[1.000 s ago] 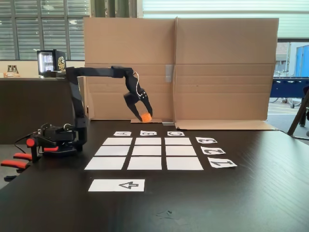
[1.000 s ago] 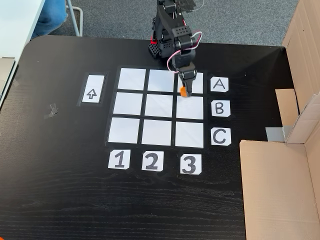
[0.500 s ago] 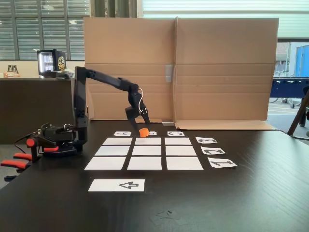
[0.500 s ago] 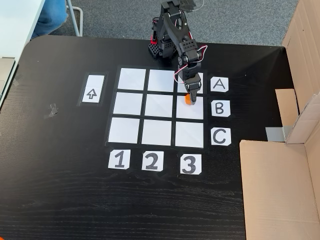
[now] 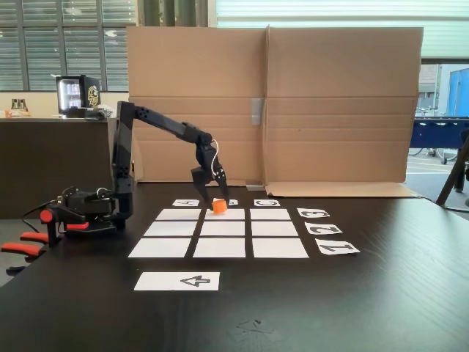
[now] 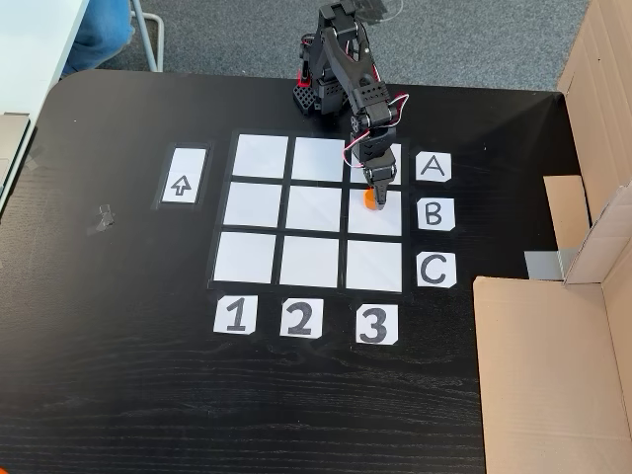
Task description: Pick up the round, orange token and place it in the grid on square B3.
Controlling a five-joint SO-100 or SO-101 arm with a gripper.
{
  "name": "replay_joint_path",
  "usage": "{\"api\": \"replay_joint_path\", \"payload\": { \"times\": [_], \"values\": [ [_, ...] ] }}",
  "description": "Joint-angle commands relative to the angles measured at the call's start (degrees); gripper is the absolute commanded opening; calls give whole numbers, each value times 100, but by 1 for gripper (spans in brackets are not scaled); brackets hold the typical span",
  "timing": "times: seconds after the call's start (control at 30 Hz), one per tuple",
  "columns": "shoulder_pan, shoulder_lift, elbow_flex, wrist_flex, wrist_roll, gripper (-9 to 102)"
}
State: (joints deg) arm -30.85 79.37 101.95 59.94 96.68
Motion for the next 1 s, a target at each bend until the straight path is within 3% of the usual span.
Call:
{"api": "replay_joint_path", "payload": {
  "times": [0.0,0.37,0.6,0.73,0.97],
  "values": [
    [79,141,88,35,44,45],
    [378,1090,369,53,-9,63],
    [712,2830,1160,-176,-114,91],
    [1116,4324,2013,-554,-519,97],
    [2646,7181,3393,-1107,-1406,92]
  ]
}}
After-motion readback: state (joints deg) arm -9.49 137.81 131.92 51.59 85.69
